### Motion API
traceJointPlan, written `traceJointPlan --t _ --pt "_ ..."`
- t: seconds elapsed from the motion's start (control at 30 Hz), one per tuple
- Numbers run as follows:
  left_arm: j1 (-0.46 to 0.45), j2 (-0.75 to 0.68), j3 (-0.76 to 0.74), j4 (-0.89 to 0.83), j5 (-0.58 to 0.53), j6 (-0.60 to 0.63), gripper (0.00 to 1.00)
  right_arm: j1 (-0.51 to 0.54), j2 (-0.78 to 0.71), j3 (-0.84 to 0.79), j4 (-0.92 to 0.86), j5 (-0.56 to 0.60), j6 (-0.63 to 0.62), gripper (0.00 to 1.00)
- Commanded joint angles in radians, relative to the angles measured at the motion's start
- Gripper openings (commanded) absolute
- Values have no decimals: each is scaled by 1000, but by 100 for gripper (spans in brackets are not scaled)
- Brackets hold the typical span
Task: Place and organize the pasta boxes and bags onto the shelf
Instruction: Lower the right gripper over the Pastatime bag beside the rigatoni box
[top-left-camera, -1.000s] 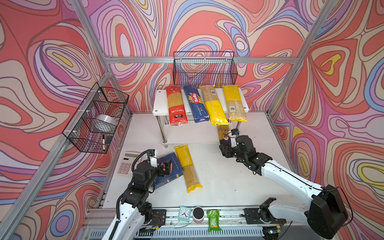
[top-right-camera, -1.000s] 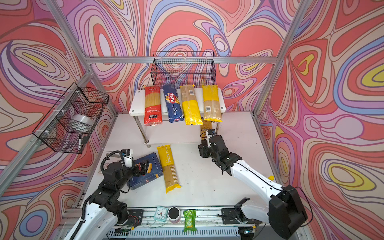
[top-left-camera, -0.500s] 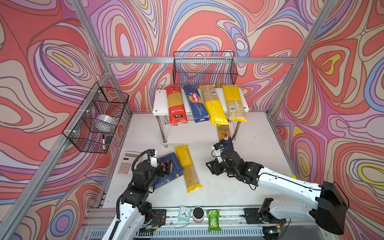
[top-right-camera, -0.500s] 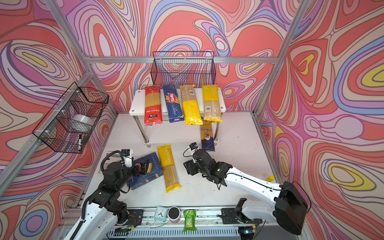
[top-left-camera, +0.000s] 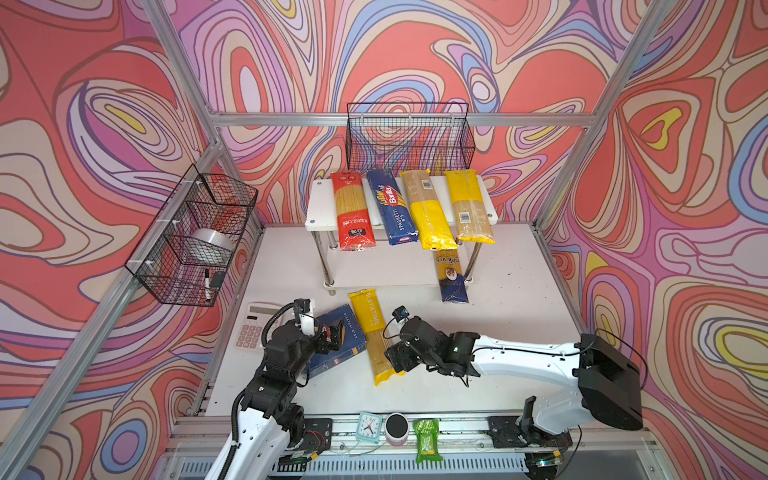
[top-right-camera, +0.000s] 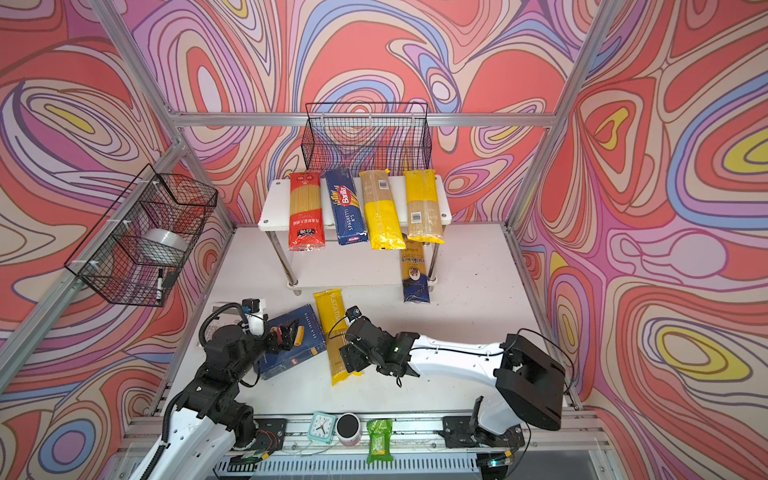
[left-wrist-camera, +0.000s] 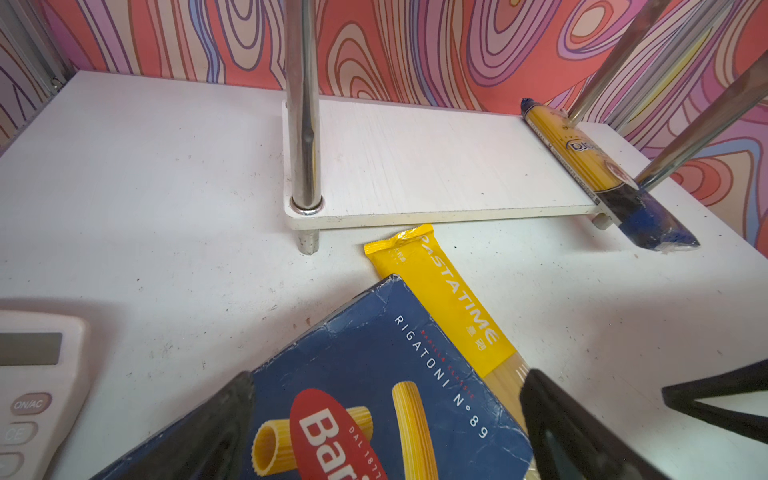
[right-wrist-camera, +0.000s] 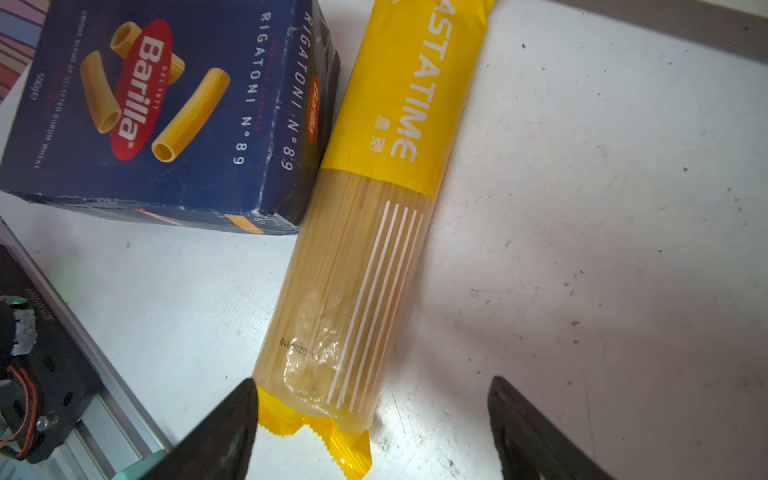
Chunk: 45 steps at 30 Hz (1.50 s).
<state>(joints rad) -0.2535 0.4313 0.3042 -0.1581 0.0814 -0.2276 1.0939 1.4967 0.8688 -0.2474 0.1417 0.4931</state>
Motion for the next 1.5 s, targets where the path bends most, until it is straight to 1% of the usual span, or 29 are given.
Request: traceJointPlan --t 0.0,0.13,0.2,0.23,0.37,0.53,0.83,0.93,1.1,1.47 --pt "7 -35 -19 -26 -11 10 100 10 29 6 26 18 58 92" --pt "7 -49 -23 -29 -12 10 100 15 94 11 52 48 104 94" --pt "7 -43 -21 -28 -12 10 100 22 128 25 59 52 114 98" --pt "7 -38 -20 -25 -10 10 100 24 145 31 70 44 118 98" --pt "7 -12 -13 -17 -4 13 100 25 192 59 100 25 109 98" --pt "7 -3 -11 -16 0 13 100 28 264 139 58 29 67 98" --pt "7 -14 -15 -17 -1 13 100 42 322 176 37 60 69 98" --pt "7 -14 -13 -17 5 15 100 69 330 183 38 107 55 99" --pt "7 -22 -16 -17 13 17 100 77 364 216 -21 138 73 98" --pt "7 -23 -17 -18 6 16 100 86 412 229 -75 174 121 96"
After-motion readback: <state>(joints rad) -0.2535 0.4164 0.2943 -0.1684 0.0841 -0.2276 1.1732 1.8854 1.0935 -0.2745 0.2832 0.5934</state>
